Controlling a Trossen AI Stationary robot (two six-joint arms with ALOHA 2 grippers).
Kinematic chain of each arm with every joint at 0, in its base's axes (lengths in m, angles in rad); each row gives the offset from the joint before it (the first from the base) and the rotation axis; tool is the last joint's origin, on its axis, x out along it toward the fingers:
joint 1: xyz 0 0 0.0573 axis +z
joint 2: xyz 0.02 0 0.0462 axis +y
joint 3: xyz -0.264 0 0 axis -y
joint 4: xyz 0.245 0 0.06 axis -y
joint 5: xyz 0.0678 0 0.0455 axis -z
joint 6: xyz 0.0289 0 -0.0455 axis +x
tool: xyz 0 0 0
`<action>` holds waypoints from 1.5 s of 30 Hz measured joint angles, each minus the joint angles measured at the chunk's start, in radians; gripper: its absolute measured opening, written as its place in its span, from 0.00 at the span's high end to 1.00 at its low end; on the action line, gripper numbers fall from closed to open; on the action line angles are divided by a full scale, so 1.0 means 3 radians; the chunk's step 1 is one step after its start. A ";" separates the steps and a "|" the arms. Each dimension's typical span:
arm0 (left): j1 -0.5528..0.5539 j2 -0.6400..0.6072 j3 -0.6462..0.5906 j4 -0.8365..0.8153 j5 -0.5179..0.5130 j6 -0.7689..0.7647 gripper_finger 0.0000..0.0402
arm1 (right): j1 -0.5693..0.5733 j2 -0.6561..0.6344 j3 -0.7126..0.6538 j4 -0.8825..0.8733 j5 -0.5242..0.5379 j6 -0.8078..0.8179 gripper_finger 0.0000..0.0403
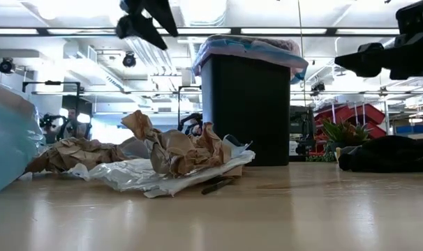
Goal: Place trash/remove bag and relplace
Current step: Put the white paper and bubble wrap into the trash bin
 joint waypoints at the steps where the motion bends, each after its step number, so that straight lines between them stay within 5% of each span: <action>1: -0.0043 -0.0048 -0.0034 0.0004 -0.0070 -0.0118 0.45 | 0.0001 -0.0001 0.0000 0.0002 -0.0186 0.0250 0.16; 5: -0.0272 -0.0165 -0.0204 0.0002 -0.0393 -0.0581 0.46 | 0.0002 -0.0001 -0.0001 0.0098 -0.0606 0.1723 0.16; 11: -0.0592 -0.0152 -0.0445 -0.0025 -0.0488 -0.1133 0.45 | 0.0002 -0.0001 0.0000 0.0431 -0.0609 0.2879 0.16; 16: -0.0748 -0.0024 -0.0558 -0.0023 -0.0486 -0.1628 0.45 | 0.0002 -0.0002 -0.0001 0.0752 -0.0568 0.3341 0.16; 26: -0.0967 0.0401 -0.0381 0.0327 -0.0434 -0.1930 0.47 | 0.0002 -0.0001 -0.0001 0.1241 0.0212 0.4307 0.16; 30: -0.0973 0.0611 -0.0217 0.0332 -0.0302 -0.1926 0.46 | 0.0004 0.0000 -0.0001 0.1215 0.0527 0.4247 0.16; 36: -0.1023 0.0807 -0.0020 0.0329 -0.0257 -0.1917 0.46 | 0.0002 0.0067 -0.0001 0.1018 0.1685 0.4043 0.16; 45: -0.1126 0.0819 0.0070 0.0016 -0.0254 -0.1827 0.50 | 0.0004 0.0691 0.0097 0.1020 0.1895 0.4166 0.16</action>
